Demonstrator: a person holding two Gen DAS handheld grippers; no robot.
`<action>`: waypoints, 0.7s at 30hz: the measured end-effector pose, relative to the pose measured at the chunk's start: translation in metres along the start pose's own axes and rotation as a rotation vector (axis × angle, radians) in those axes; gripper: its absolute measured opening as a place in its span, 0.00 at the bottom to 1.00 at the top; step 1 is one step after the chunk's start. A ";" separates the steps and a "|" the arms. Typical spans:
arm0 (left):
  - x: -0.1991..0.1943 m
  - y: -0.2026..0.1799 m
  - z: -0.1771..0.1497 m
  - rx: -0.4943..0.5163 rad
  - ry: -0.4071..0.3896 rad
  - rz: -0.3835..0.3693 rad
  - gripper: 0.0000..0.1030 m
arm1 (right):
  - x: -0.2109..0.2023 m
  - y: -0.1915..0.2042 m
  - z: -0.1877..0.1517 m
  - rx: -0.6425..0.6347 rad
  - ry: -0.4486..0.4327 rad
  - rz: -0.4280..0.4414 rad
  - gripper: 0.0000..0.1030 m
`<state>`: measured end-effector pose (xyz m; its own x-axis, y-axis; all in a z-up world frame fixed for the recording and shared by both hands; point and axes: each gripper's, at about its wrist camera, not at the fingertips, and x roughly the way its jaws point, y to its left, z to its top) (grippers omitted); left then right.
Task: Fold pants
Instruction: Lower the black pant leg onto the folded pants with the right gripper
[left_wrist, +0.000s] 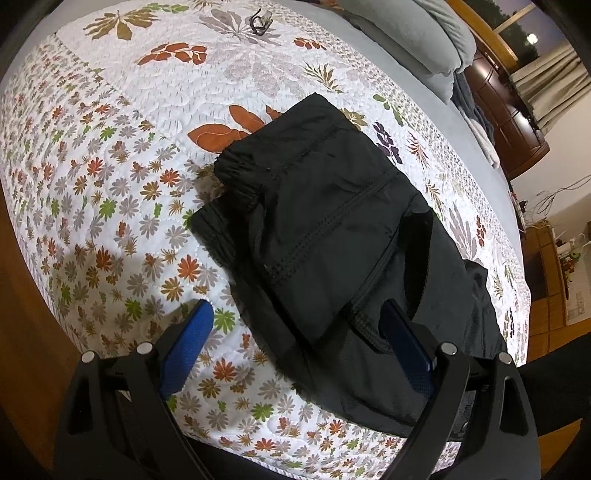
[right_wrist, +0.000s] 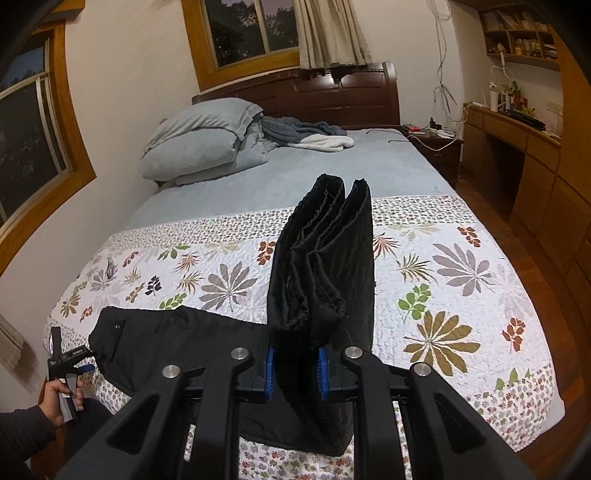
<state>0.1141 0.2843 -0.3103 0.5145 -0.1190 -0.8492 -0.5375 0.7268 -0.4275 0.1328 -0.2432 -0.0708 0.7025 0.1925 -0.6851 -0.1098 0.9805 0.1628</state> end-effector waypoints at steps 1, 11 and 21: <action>0.000 0.001 0.000 -0.004 0.001 -0.003 0.89 | 0.002 0.002 0.000 -0.006 0.004 0.003 0.17; -0.005 0.006 0.000 -0.018 -0.006 -0.031 0.89 | 0.036 0.038 -0.002 -0.067 0.082 0.024 0.17; -0.010 0.016 0.001 -0.051 -0.016 -0.073 0.89 | 0.094 0.114 -0.032 -0.232 0.203 0.019 0.17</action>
<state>0.1010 0.2981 -0.3086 0.5636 -0.1595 -0.8105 -0.5318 0.6808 -0.5037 0.1640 -0.1126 -0.1389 0.5463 0.1914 -0.8154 -0.2951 0.9551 0.0265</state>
